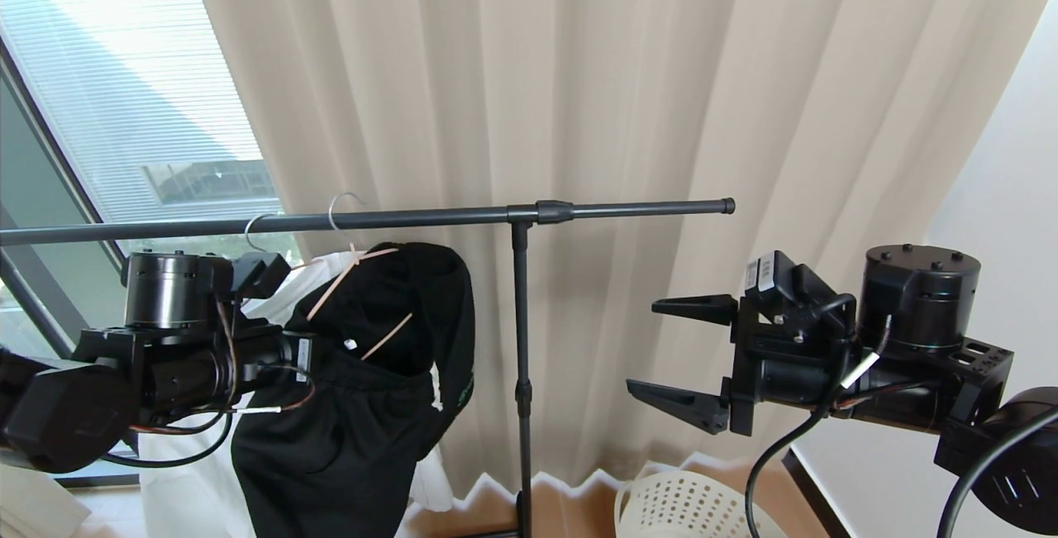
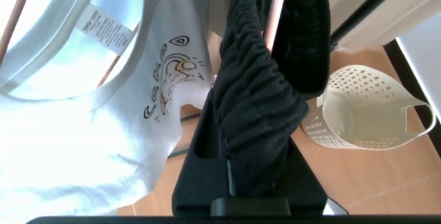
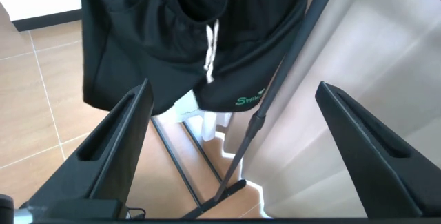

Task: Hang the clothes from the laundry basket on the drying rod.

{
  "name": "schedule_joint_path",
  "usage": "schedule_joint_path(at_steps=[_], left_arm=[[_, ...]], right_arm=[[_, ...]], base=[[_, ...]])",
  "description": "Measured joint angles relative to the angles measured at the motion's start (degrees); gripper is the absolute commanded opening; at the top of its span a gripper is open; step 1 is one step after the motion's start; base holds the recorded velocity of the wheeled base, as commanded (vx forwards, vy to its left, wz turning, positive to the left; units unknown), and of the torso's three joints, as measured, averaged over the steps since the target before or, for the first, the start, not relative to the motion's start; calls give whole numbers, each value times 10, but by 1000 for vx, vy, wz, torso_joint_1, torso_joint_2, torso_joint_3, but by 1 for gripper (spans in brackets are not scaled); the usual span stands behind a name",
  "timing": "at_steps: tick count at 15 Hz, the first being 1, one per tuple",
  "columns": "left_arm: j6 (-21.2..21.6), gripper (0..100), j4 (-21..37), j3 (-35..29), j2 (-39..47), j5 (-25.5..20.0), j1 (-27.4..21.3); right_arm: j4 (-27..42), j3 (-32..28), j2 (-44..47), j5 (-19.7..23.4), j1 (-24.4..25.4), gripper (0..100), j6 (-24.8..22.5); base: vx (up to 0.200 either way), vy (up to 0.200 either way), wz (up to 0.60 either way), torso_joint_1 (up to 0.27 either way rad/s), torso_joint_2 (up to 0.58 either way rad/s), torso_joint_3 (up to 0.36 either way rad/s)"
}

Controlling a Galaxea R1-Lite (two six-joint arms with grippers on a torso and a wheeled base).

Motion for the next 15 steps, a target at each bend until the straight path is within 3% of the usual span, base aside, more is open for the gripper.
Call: schedule_joint_path(at_steps=[4,15], left_arm=[[-24,0,-2,-24,37,5,-2],[-24,0,-2,-23,52,4,-2]], right_arm=[[0,0,1,-1,0,100,0],[-1,0,7,-1,0,100,0]], base=[[0,0,0,0,0,0],[0,0,0,0,0,0]])
